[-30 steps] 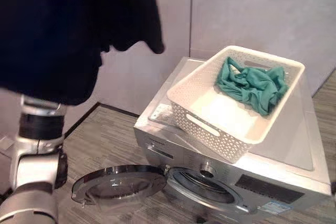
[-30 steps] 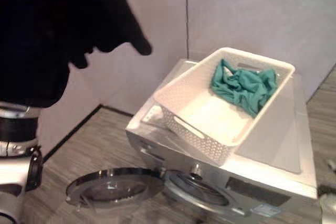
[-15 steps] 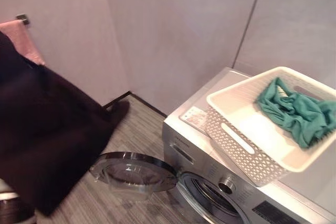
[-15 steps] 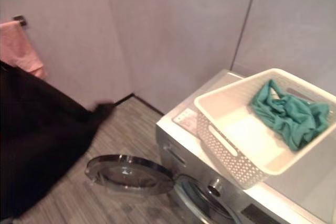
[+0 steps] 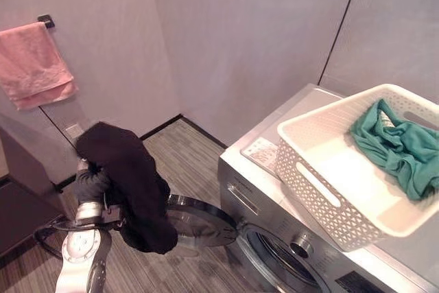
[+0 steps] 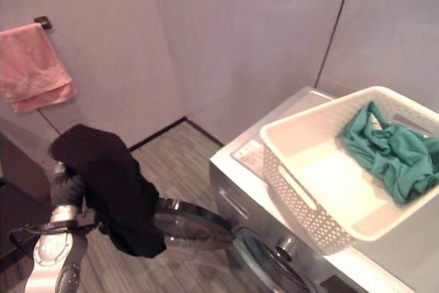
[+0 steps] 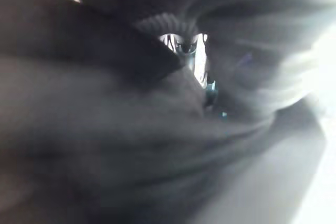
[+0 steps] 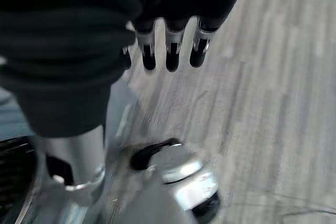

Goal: Grab the laundry basket,head to the washer,open it,put in the laundry and shut it.

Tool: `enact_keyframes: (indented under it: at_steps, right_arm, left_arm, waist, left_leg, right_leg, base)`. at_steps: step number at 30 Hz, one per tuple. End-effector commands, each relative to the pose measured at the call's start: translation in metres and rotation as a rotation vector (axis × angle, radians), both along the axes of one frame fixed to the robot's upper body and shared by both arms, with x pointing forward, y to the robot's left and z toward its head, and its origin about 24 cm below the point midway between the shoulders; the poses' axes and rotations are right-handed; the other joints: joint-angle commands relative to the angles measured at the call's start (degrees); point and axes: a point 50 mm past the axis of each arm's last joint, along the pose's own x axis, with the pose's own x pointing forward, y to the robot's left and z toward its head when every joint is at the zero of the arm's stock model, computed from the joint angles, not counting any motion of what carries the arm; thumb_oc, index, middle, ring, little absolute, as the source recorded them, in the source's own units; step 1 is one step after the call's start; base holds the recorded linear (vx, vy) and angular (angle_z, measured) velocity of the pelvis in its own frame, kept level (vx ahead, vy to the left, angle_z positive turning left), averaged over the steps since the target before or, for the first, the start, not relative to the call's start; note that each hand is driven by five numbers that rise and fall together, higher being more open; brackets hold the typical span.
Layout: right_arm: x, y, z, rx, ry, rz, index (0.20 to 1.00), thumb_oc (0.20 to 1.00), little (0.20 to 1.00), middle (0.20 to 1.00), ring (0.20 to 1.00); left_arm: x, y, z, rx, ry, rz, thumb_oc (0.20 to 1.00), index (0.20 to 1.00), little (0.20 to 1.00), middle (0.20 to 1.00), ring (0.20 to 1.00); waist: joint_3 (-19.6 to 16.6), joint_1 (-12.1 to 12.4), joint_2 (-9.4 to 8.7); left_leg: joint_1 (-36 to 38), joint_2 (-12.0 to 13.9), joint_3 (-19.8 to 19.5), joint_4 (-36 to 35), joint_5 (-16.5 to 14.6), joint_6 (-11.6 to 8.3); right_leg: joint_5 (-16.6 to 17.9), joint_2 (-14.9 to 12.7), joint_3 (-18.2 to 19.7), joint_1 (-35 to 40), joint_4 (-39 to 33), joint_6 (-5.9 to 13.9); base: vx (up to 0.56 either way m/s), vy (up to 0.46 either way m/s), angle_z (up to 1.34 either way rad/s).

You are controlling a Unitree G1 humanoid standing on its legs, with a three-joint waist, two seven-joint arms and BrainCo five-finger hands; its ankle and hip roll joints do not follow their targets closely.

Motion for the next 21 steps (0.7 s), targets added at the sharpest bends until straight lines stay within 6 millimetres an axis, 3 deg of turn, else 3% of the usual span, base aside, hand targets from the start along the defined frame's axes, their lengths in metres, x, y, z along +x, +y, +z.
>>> enact_keyframes:
  at_steps: [1,2,3,6,7,10,11,15,16,18,21]
  right_arm:
    - [0.03,-0.006,0.002,-0.044,-0.048,0.079,1.0,1.0,1.0,1.0,1.0]
    - [0.046,-0.01,0.005,-0.064,-0.085,0.112,1.0,1.0,1.0,1.0,1.0]
    - [0.064,-0.013,0.008,-0.082,-0.118,0.196,1.0,1.0,1.0,1.0,1.0]
    - [0.08,-0.012,0.01,-0.089,-0.146,0.259,1.0,1.0,1.0,1.0,1.0]
    - [0.088,-0.008,0.01,-0.083,-0.165,0.275,1.0,1.0,1.0,1.0,1.0]
    - [0.087,-0.005,0.008,-0.068,-0.174,0.241,1.0,1.0,1.0,1.0,1.0]
    - [0.089,-0.005,0.009,-0.067,-0.176,0.229,1.0,1.0,1.0,1.0,1.0]
    - [0.101,-0.002,0.01,-0.058,-0.211,0.223,1.0,1.0,1.0,1.0,1.0]
    - [0.115,0.001,0.013,-0.054,-0.232,0.248,1.0,1.0,1.0,1.0,1.0]
    - [0.129,0.003,0.016,-0.062,-0.248,0.295,1.0,1.0,1.0,1.0,1.0]
    - [0.138,0.005,0.018,-0.068,-0.258,0.335,1.0,1.0,1.0,1.0,1.0]
  left_arm:
    - [0.018,-0.009,0.041,-0.003,-0.215,-0.067,0.2,0.2,0.2,0.2,0.2]
    - [0.024,-0.016,0.043,-0.006,-0.224,-0.094,0.2,0.2,0.2,0.2,0.2]
    - [0.029,-0.025,0.043,0.008,-0.221,-0.143,0.2,0.2,0.2,0.2,0.2]
    - [0.033,-0.036,0.037,0.03,-0.191,-0.207,0.2,0.2,0.2,0.2,0.2]
    - [0.036,-0.054,0.026,0.008,-0.144,-0.312,0.2,0.2,0.2,0.2,0.2]
    - [0.036,-0.07,0.016,0.002,-0.094,-0.409,0.2,0.2,0.2,0.2,0.2]
    - [0.033,-0.086,-0.001,-0.016,-0.012,-0.503,0.2,0.2,0.2,0.2,0.2]
    - [0.029,-0.108,-0.022,-0.023,0.088,-0.647,0.2,0.2,0.2,0.2,0.2]
    - [0.026,-0.112,-0.034,-0.023,0.151,-0.683,0.2,0.2,0.2,0.2,0.2]
    - [0.025,-0.114,-0.044,-0.016,0.202,-0.705,0.2,0.2,0.2,0.2,0.2]
    - [0.024,-0.116,-0.05,-0.01,0.237,-0.716,0.2,0.2,0.2,0.2,0.2]
  waist:
    - [1.8,0.9,-2.3]
    - [2.9,0.5,-3.06]
    - [3.8,0.3,-4.42]
    - [4.5,0.0,-5.22]
    - [4.1,-1.1,-5.14]
    - [3.8,-1.9,-4.32]
    - [3.7,-2.7,-4.23]
    - [4.5,-2.6,-4.68]
    - [5.5,-2.0,-4.65]
    - [6.7,-0.5,-3.75]
    - [6.9,0.2,-3.43]
  left_leg:
    - [-5.4,3.2,-4.8,1.4,3.5,-2.3]
    - [-7.6,2.4,-4.4,5.0,2.2,-1.71]
    - [-7.6,-0.1,-5.1,12.1,-2.5,-0.71]
    - [-6.9,-2.3,-7.3,20.1,-7.7,0.07]
    - [-3.6,-2.6,-8.0,21.2,-11.4,0.49]
    - [0.2,-2.0,-6.0,18.2,-13.6,1.32]
    - [1.7,-3.5,-4.5,15.9,-17.0,2.32]
    - [1.7,-6.8,-2.4,15.4,-19.5,4.25]
    - [0.8,-8.0,-0.5,16.9,-20.5,5.33]
    - [-1.4,-8.0,1.9,19.2,-20.5,6.21]
    - [-2.7,-8.4,3.0,20.5,-20.5,7.17]
  right_leg:
    - [-3.1,-2.5,-3.6,-2.0,0.8,1.24]
    - [-2.5,-3.4,-4.3,-2.6,0.8,1.4]
    - [-0.8,-4.8,-4.5,-4.7,1.6,1.29]
    - [0.5,-5.8,-4.0,-6.3,2.5,1.61]
    - [1.3,-6.5,-4.0,-8.2,3.4,2.21]
    - [2.0,-7.0,-3.8,-8.9,4.0,3.2]
    - [3.6,-9.2,-2.7,-10.7,5.2,4.57]
    - [6.9,-12.5,-1.7,-13.2,4.9,7.08]
    - [8.3,-14.5,-3.8,-15.0,5.1,7.42]
    - [7.0,-17.3,-10.2,-16.1,7.2,6.82]
    - [5.3,-18.8,-12.3,-15.0,10.1,5.83]
  base:
    - [-0.24,0.027,0.28]
    - [-0.32,0.022,0.46]
    - [-0.39,0.059,0.5]
    - [-0.16,0.122,-0.02]
    - [-0.12,0.283,-0.06]
    - [-0.04,0.229,0.08]
    - [-0.1,0.397,0.24]
    - [-0.13,0.24,-0.34]
    - [-0.28,0.214,-0.52]
    - [-0.27,0.143,-0.63]
    - [-0.16,0.078,-0.81]
